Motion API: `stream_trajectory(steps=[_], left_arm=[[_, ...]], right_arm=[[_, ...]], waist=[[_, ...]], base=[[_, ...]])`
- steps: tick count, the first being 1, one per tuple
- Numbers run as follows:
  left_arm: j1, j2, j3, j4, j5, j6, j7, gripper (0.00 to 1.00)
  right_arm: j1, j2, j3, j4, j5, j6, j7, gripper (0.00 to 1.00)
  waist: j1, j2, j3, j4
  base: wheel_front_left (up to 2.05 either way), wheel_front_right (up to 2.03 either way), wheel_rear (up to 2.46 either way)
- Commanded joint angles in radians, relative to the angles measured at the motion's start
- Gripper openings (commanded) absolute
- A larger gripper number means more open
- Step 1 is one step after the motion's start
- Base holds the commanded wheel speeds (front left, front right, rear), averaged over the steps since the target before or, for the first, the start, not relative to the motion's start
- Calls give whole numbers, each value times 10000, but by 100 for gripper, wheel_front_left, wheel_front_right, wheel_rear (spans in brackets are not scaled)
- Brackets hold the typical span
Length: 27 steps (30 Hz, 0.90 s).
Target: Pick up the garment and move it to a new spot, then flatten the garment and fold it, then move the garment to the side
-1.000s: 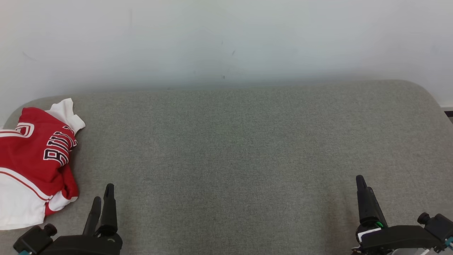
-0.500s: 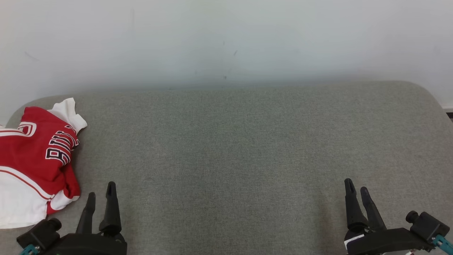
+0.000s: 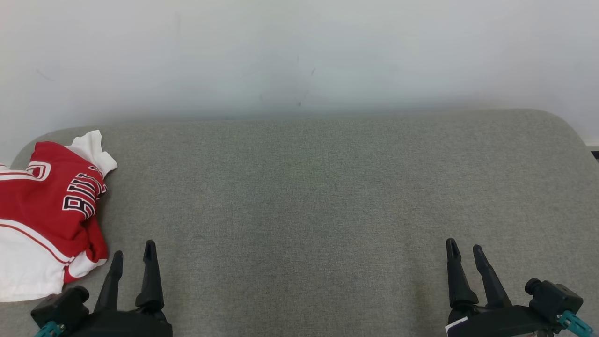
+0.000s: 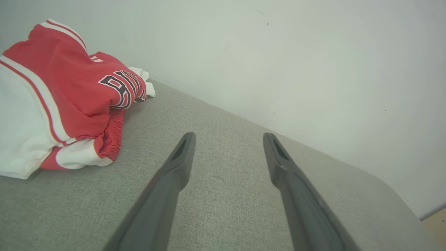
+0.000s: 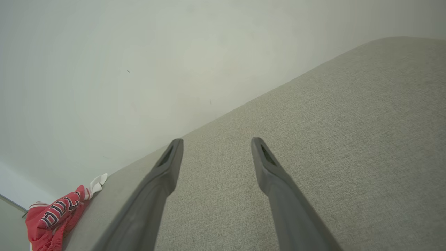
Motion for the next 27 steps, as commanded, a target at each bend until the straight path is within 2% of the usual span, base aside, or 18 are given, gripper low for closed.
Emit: stream_trajectory(steps=[1,27], left_arm=[[11,93,-16,-100,346,27,-113,100],[49,325,-234,339,2124,-236,-576,100]], right_arm=[[9,-41,47,-124,-325,-12,-102,100],[268,-48,168,-319,-2734,-16,-692,100]], waist=[[0,0,-8,4],[0,0,-122,63]], base=[[0,0,0],[0,0,0]])
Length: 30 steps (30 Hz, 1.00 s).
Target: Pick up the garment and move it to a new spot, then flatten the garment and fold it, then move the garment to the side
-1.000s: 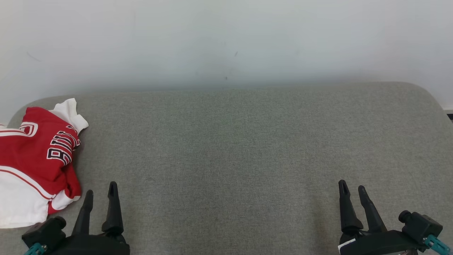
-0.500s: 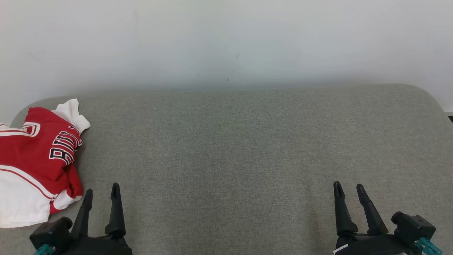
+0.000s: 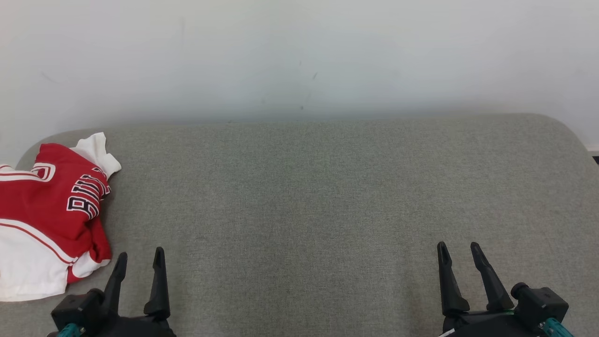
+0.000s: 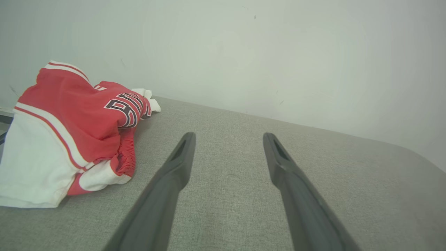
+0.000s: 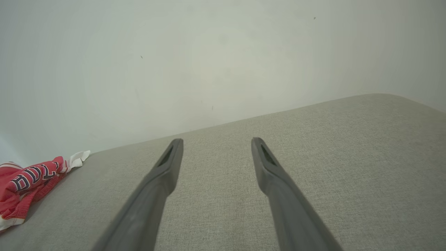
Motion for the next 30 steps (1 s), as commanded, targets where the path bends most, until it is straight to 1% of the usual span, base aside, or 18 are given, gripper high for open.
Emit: stream_trajectory(steps=[1,8,13,18,25,30], left_arm=[[-11,55,-7,-65,226,-18,-1,100],[113,75,-61,-492,610,38,429,100],[213,63,-9,-652,639,9,719,100],[352,102,-41,-895,899,141,978,100],[499,179,-12,-1143,1444,481,1190,100],[536,192,-67,-1210,1481,547,1235,100]], right_arm=[[61,-40,3,-76,-181,-16,-94,100],[166,-41,-83,-155,-640,-17,-144,100],[249,-41,-67,-240,-814,-18,-108,100],[316,-41,-39,-339,-1030,-19,-52,100],[390,-42,-65,-456,-1269,-20,72,100],[428,-43,-75,-495,-1285,-21,121,100]], waist=[[0,0,-5,1],[0,0,-34,6],[0,0,-53,38],[0,0,-70,72],[0,0,-62,109],[0,0,-62,141]], base=[[0,0,0],[0,0,0],[0,0,0],[0,0,0],[0,0,0],[0,0,0]])
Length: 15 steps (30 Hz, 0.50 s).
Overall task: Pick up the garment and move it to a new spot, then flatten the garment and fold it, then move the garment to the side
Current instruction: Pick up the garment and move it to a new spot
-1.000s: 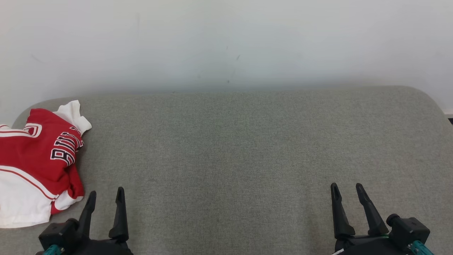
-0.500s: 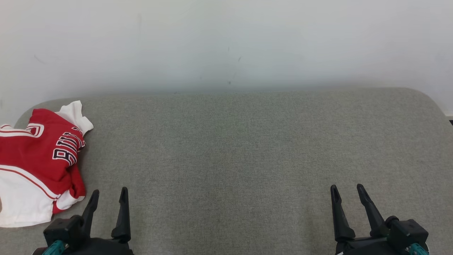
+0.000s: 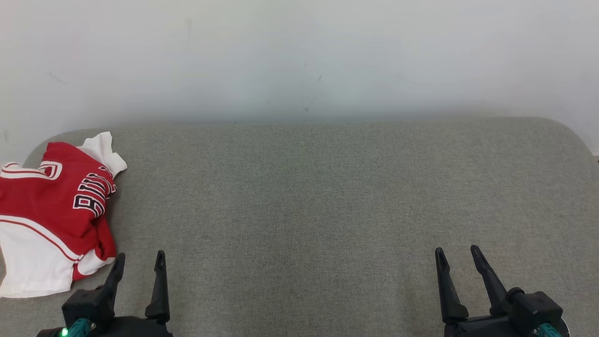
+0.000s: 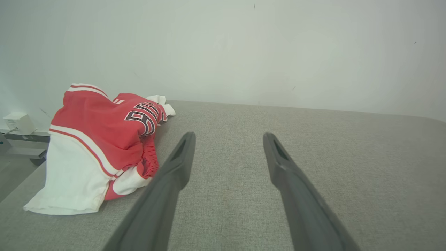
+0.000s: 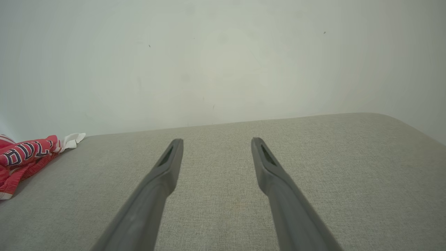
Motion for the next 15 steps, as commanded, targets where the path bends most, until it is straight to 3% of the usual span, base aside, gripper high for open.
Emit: stream_trajectory(steps=[1,15], left_arm=[[143,59,-10,-36,3,49,17,100],[87,120,-68,43,-158,106,-28,100]], right_arm=[[95,-32,-15,-29,14,-21,21,100],[140,-32,21,59,130,-21,31,100]], waist=[[0,-1,-2,12],[0,-1,-16,125]], base=[[0,0,0],[0,0,0]])
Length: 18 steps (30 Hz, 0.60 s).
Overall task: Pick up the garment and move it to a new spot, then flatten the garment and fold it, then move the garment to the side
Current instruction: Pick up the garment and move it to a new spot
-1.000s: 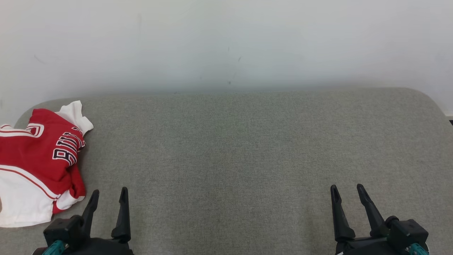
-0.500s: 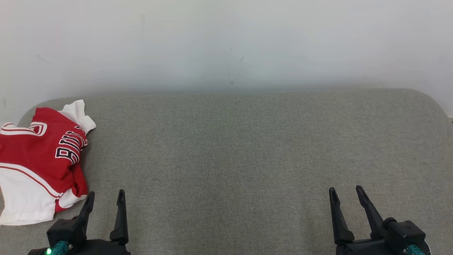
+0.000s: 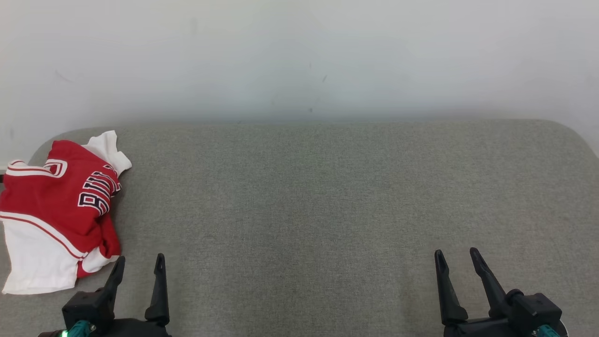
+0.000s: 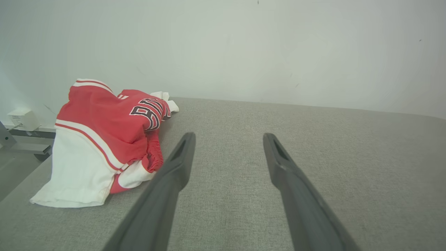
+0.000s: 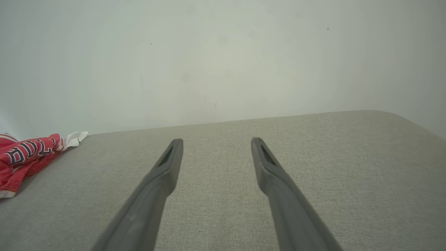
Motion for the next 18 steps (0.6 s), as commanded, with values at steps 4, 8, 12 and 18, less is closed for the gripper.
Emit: stream_trajectory(steps=[4,8,12,18], left_arm=[[-96,101,5,42,-81,61,-106,100],[-92,134,13,78,-85,122,-107,100],[-142,170,62,132,-137,167,-187,100],[-181,229,103,215,-151,269,-302,100]], right_arm=[[131,-30,76,-12,81,-21,1,100],[173,-30,107,21,124,-21,-28,100],[213,-28,144,50,176,-21,-62,100],[173,-28,195,101,173,-21,-98,100]], waist=[[0,0,40,275],[0,0,58,714],[0,0,89,1315],[0,0,166,2327]], base=[[0,0,0],[0,0,0],[0,0,0],[0,0,0]])
